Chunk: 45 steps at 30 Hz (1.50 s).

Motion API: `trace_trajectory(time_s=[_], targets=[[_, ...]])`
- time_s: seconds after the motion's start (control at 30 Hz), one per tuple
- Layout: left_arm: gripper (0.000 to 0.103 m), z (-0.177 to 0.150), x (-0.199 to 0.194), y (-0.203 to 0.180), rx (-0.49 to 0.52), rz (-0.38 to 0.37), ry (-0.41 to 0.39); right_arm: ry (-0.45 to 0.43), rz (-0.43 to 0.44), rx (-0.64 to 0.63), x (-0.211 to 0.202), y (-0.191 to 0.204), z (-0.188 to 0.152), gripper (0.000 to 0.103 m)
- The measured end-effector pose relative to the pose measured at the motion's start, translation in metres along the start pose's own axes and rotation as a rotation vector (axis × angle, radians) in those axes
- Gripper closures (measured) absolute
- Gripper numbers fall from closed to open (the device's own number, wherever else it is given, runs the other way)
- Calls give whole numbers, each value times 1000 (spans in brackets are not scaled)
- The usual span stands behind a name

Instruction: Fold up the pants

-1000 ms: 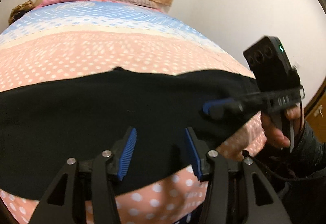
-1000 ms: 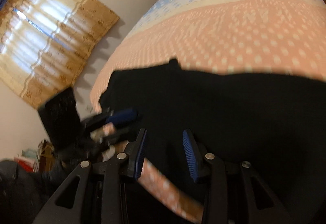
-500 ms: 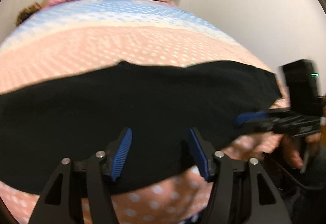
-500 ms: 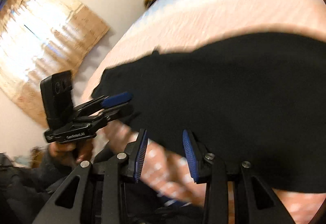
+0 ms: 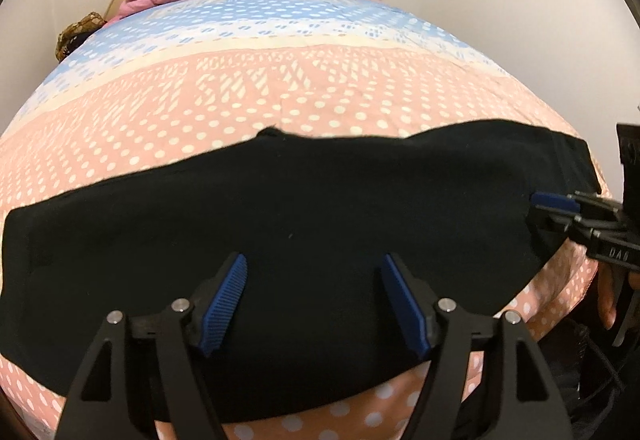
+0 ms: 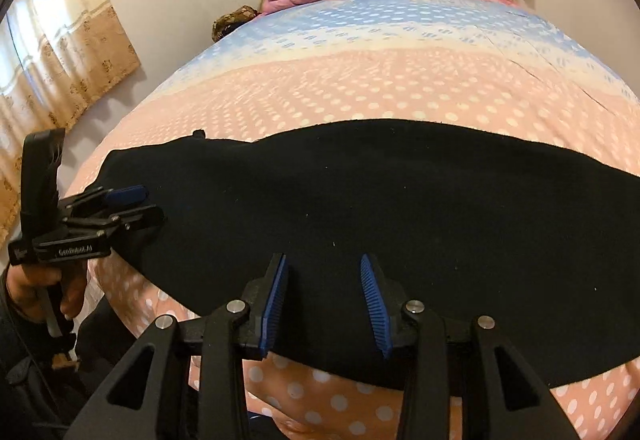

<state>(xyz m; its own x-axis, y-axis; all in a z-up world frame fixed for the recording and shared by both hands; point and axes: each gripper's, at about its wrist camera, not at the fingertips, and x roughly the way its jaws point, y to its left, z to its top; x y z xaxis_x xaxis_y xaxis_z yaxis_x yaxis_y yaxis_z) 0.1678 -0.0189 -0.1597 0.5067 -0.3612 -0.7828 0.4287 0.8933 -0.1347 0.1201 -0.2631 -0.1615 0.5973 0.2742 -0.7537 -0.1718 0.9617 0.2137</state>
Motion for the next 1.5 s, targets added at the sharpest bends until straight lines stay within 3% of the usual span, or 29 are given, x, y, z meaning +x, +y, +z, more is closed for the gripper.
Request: trace_trajectory(time_s=[0.17, 0.23, 0.33, 0.4, 0.5, 0.6, 0.73, 0.83, 0.93, 1.07, 1.17, 1.27, 1.37, 1.43, 1.5], targets=[[30, 21, 4, -22, 35, -63, -13, -17, 42, 42, -7, -4, -4, 63], [30, 26, 15, -34, 64, -48, 6, -26, 55, 66, -10, -9, -4, 63], [28, 25, 27, -40, 70, -44, 25, -77, 8, 103, -21, -11, -3, 62], [25, 24, 29, -38, 62, -48, 20, -112, 2, 113, -29, -17, -4, 56], [23, 23, 31, -35, 51, -60, 14, -79, -39, 163, -23, -38, -7, 51], [23, 24, 27, -42, 55, -42, 19, -85, 24, 193, -25, -49, -5, 51], [23, 30, 26, -57, 83, -45, 32, -140, -54, 173, -55, -69, 0, 51], [23, 28, 27, -68, 92, -46, 37, -204, -96, 239, -84, -104, -3, 51], [23, 25, 30, -73, 87, -42, 39, -278, -222, 340, -129, -158, -15, 51], [23, 21, 32, -77, 91, -34, 35, -341, -366, 487, -181, -220, -42, 57], [17, 22, 34, -77, 85, -39, 33, -359, -420, 509, -198, -253, -51, 61], [16, 22, 34, -80, 93, -24, 35, -327, -417, 519, -192, -275, -47, 66], [16, 22, 34, -81, 91, -20, 39, -294, -355, 499, -176, -288, -37, 68], [16, 22, 34, -81, 91, -18, 41, -268, -424, 459, -166, -286, -29, 73], [16, 22, 34, -81, 91, -17, 42, -239, -461, 429, -155, -285, -23, 85]])
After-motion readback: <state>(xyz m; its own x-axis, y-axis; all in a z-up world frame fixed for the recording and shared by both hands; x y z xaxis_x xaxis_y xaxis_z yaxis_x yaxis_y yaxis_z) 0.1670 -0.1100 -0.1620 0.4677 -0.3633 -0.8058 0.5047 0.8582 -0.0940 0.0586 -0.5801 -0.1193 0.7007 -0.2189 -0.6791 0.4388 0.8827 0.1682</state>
